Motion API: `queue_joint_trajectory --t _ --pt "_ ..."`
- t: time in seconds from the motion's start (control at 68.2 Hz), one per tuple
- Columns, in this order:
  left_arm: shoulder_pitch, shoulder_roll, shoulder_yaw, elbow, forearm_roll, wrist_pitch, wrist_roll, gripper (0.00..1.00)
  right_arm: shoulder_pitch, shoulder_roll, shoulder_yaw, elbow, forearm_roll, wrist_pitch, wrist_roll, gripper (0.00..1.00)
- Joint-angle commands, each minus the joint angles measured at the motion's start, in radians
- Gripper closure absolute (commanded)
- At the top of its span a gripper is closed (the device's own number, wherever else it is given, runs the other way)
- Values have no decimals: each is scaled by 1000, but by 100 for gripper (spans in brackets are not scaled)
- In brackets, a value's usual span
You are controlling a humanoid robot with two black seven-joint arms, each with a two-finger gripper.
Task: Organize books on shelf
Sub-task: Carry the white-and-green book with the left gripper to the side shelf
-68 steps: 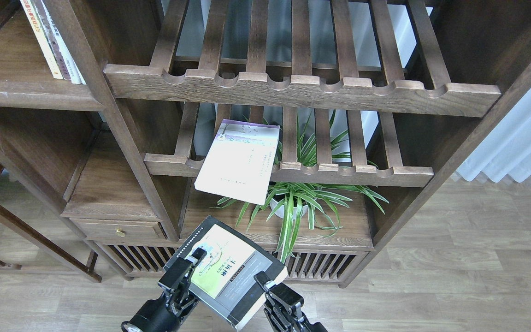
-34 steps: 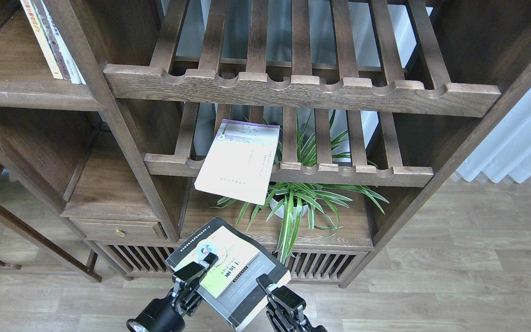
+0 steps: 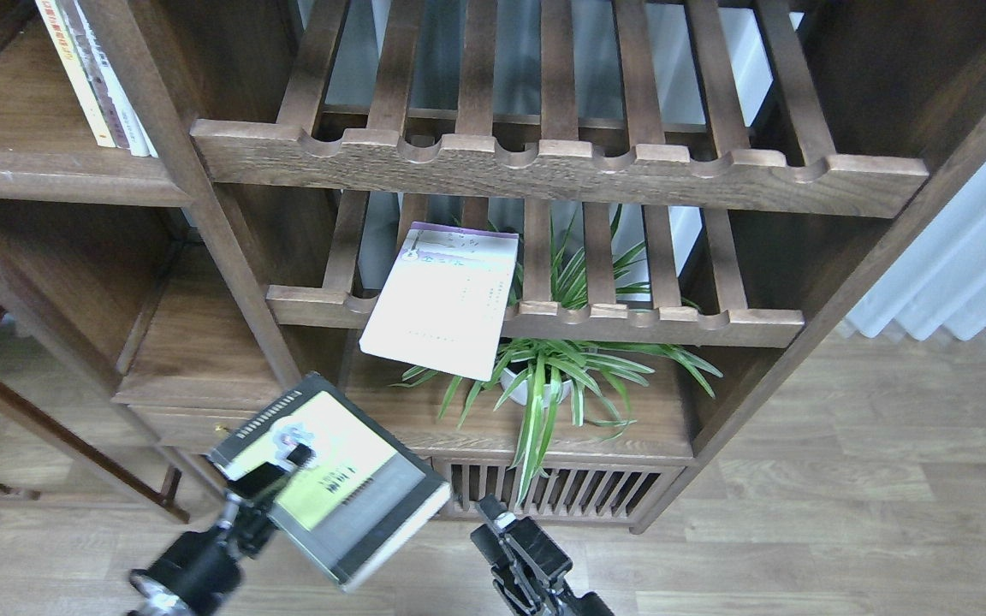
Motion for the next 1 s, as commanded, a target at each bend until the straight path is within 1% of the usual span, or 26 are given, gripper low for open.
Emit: queue_joint_trajectory --t 0.0,0.015,0.088,0.176,0.293,0.381,0.484,0.675,0.689,0.763,0.851,0.983 --pt "66 67 -124 -63 -1 0 0 95 1 0 0 0 -1 0 0 0" --pt "84 98 -188 -85 -1 0 3 95 1 0 0 0 -1 0 0 0" --pt "96 141 -258 -96 -1 0 4 95 1 0 0 0 -1 0 0 0" --pt "101 181 -305 -96 0 0 7 95 1 0 0 -2 -1 0 -2 0" --pt "102 230 -365 -99 -1 0 26 95 1 0 -2 -8 -3 0 -2 0" --pt "102 242 -439 -109 0 0 40 95 1 0 -2 -8 -4 0 -2 0" --pt "102 288 -523 -112 -1 0 55 95 -1 0 0 -9 -4 0 -2 0" --pt "95 371 -621 -111 -12 0 46 94 -1 0 -5 -20 -4 0 -2 0" --pt "93 391 -644 -111 -13 0 46 94 -2 0 -5 -22 -4 0 -2 0" --pt "92 417 -668 -111 -12 0 47 94 -2 0 -5 -22 -4 0 -2 0" --pt "67 439 -686 -108 -1 0 58 95 -2 0 -3 -22 -4 0 -2 0" --pt "-37 451 -709 -82 52 0 104 95 -2 0 -6 -22 -4 0 -2 0"
